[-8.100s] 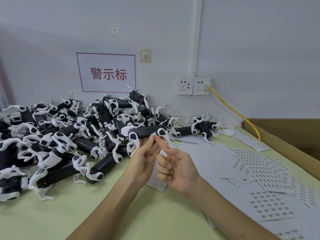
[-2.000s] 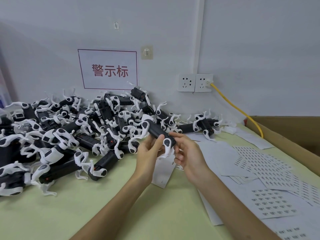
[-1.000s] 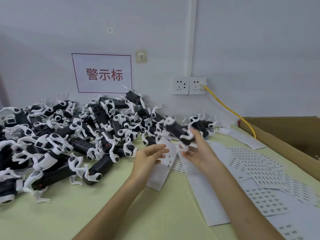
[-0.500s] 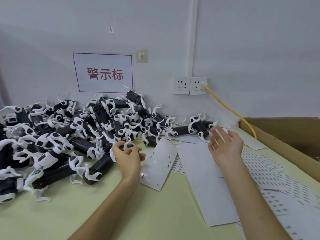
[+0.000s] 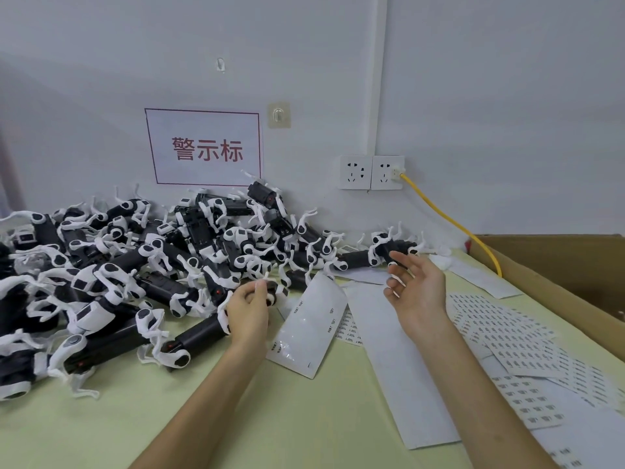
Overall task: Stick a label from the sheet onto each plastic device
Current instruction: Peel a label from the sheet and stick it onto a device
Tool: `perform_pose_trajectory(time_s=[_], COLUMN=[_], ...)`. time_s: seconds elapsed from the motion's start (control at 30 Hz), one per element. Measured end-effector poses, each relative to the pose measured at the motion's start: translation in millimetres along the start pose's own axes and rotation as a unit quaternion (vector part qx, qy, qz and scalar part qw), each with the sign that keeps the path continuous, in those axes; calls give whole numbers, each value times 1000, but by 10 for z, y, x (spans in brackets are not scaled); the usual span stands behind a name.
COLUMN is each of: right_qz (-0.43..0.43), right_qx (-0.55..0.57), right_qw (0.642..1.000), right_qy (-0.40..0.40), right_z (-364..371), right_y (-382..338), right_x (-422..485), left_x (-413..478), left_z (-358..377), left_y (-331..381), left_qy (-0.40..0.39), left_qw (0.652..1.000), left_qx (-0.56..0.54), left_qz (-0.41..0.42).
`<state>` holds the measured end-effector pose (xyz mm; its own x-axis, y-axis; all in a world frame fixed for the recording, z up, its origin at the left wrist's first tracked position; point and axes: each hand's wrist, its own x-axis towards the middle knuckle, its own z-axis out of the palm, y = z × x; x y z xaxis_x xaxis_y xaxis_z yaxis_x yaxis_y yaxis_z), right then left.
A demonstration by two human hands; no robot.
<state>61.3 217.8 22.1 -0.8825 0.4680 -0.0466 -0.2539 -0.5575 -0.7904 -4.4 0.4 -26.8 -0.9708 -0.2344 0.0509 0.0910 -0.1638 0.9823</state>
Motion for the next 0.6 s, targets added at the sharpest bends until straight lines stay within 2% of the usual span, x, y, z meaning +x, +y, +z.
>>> perform_pose_trajectory(time_s=[0.1,0.17,0.27,0.33,0.4,0.5,0.53,0.6], right_qz=[0,0,-23,-59,-102,-199,-226,-230], right_qx=[-26,-61,-202,-333,-453,-551,-562,-563], right_qw=[1000,998,975,926,846,755,739,739], right_qy=[-17,-32,-88,-169,-261,-295,-293,-290], right_z=[18,42,89,115,129,163,173,193], right_y=[27,47,108,187,341,598,657,723], right_x=[-18,-34,-38,-58,-101,-151,-158,-171], left_x=[-50,-94,-158,-196,-232,-248,-243,-224], left_z=[-2,11,41,61,78,79,67,29], left_y=[111,174,207,215,222,241,247,268], left_qy=[-100,-182,-275,-292,-284,-273,-274,-279], left_qw=[991,969,928,908,894,864,851,834], left_qx=[-83,-163,-243,-288,-333,-401,-422,-447], left_qz=[-30,-50,-61,-86,-99,-133,-149,-164])
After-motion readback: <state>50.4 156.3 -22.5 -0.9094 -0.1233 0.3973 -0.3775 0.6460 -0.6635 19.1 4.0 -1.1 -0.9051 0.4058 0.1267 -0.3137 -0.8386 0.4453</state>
